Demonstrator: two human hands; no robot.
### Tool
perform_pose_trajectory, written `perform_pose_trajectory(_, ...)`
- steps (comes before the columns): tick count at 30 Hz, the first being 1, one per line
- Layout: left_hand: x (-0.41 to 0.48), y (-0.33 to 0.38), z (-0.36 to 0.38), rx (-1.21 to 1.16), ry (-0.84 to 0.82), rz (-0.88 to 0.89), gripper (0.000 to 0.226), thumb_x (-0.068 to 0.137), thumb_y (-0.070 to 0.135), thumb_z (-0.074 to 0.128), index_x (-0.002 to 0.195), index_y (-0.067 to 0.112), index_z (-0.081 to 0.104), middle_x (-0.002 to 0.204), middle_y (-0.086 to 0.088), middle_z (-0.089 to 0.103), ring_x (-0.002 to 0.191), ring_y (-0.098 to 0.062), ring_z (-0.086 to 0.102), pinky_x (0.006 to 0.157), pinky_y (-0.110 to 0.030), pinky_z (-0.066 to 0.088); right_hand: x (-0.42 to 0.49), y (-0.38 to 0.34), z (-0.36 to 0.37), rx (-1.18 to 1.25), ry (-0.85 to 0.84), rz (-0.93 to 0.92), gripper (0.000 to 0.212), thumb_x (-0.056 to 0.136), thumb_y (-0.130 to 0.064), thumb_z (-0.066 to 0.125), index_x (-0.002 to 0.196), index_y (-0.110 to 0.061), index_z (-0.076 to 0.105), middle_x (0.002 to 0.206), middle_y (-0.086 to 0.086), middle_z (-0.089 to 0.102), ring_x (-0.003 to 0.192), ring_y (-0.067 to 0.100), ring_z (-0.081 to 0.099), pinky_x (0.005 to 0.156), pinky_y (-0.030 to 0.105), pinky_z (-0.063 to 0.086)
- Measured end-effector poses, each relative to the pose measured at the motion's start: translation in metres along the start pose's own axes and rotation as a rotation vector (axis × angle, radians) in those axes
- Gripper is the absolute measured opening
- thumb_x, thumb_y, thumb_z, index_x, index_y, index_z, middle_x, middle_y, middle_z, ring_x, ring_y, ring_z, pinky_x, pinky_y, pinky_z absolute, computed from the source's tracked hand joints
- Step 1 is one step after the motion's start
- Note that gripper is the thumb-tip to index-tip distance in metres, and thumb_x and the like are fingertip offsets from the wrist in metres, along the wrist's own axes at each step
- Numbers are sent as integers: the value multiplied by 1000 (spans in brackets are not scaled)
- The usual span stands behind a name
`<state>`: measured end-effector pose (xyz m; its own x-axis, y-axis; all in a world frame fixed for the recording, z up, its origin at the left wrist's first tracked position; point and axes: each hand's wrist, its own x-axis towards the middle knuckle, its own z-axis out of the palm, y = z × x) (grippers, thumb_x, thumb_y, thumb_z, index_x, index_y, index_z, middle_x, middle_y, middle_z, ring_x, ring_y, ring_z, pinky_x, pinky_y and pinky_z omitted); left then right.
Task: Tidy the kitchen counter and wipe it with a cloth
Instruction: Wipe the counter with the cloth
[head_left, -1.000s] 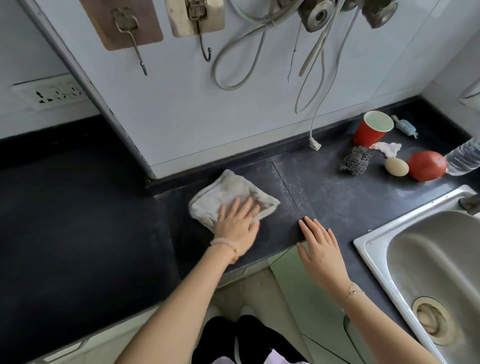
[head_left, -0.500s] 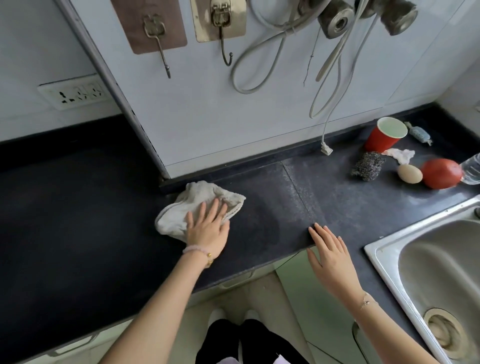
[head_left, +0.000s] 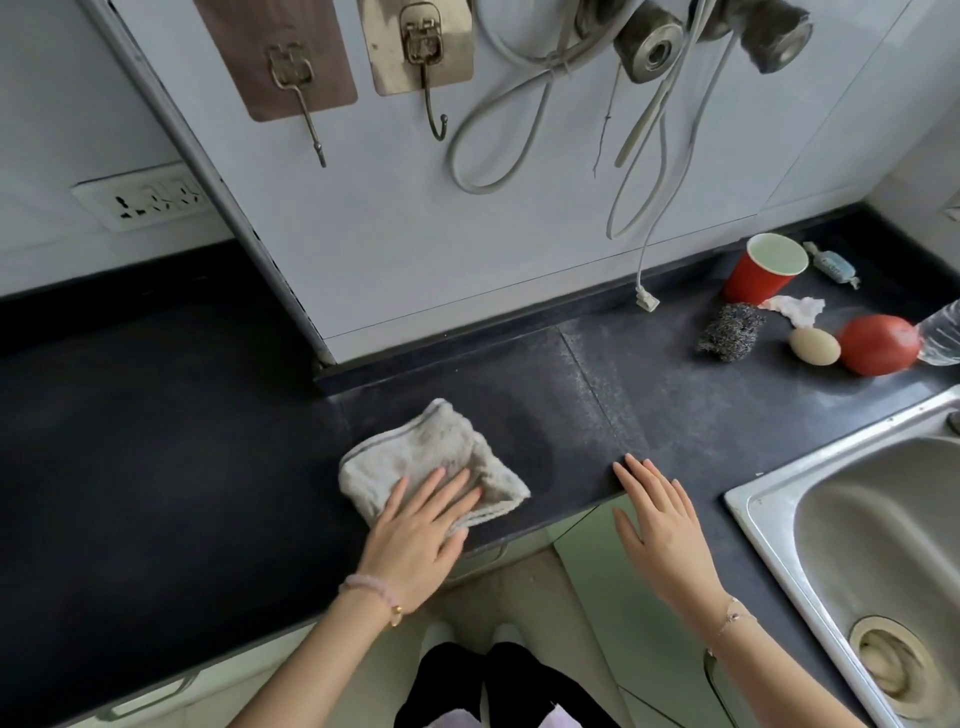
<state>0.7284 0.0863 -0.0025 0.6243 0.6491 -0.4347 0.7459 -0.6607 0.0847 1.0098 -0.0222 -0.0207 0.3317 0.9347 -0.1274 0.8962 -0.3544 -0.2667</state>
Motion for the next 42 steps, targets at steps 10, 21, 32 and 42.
perform_pose_trajectory(10,86,29,-56,-306,-5,-226,54,114,39,17,166,34,6,177,14,-7,164,-19,-12,133,-54,-8,0,-3,-4,50,-4,0,53,93,-27,45,143,-26,29,153,-9,24,144,11,14,119,32,4)
perform_pose_trajectory(21,-1,16,5,-24,52,22,57,94,42,33,142,36,63,152,14,60,146,-14,51,119,-42,20,-1,4,4,28,25,-34,57,87,-39,27,142,-26,32,151,-8,30,142,12,19,117,34,8)
perform_pose_trajectory(32,-23,-50,5,-257,107,-344,82,87,52,3,161,33,33,171,11,27,161,-24,26,130,-56,21,1,-8,1,50,3,28,54,91,-26,50,142,-21,33,152,-4,28,144,16,16,119,40,9)
perform_pose_trajectory(42,-25,-47,4,-209,275,-377,58,55,18,104,109,23,84,121,1,82,111,-29,79,81,-58,65,8,-34,-6,60,-40,-5,50,95,-33,41,143,-23,32,154,-6,24,145,17,10,119,40,10)
